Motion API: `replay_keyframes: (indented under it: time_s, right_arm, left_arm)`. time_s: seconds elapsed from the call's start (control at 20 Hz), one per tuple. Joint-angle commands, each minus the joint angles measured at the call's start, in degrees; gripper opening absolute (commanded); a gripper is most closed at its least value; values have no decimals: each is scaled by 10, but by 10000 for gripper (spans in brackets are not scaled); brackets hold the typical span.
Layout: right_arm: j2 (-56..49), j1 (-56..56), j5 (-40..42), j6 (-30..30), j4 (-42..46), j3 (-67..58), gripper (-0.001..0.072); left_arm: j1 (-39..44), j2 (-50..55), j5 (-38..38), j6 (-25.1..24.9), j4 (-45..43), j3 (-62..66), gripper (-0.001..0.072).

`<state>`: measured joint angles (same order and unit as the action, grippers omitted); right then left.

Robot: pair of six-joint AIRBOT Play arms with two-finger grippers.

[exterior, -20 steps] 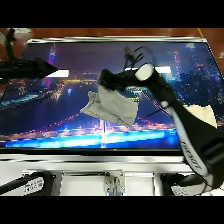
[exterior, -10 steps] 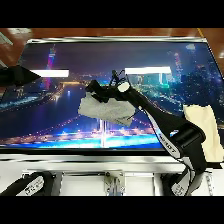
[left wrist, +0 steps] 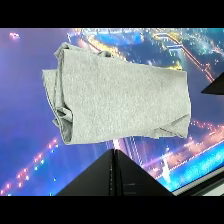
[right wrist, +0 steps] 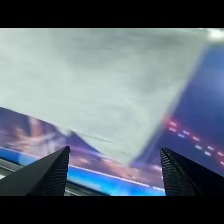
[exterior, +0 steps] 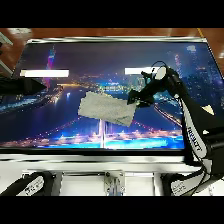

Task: Fold the shirts.

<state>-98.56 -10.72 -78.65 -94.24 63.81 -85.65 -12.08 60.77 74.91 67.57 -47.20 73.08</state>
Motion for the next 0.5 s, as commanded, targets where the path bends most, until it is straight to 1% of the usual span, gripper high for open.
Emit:
replay_keyframes:
  time_s: [0.0, 0.05, 0.15, 0.35, 0.4, 0.45]
  right_arm:
    - [-26, 24, 0, 10, 1, 47, 702]
    - [-42, 24, 20, 19, -31, 54, 702]
    - [-78, 24, 43, 54, -99, 56, 702]
    - [-117, 21, 80, 57, -154, 56, 693]
    - [-118, 20, 89, 59, -155, 55, 496]
    - [-114, 21, 95, 60, -155, 55, 88]
  left_arm:
    - [0, 0, -19, -5, 0, -7, 30]
    - [0, 0, -19, -5, 0, -7, 30]
    - [0, 0, -18, -5, 0, -7, 30]
    - [0, 0, -19, -4, 0, -7, 30]
    - [0, 0, -19, -2, 1, -7, 30]
    - [0, 0, -19, -3, 3, -7, 30]
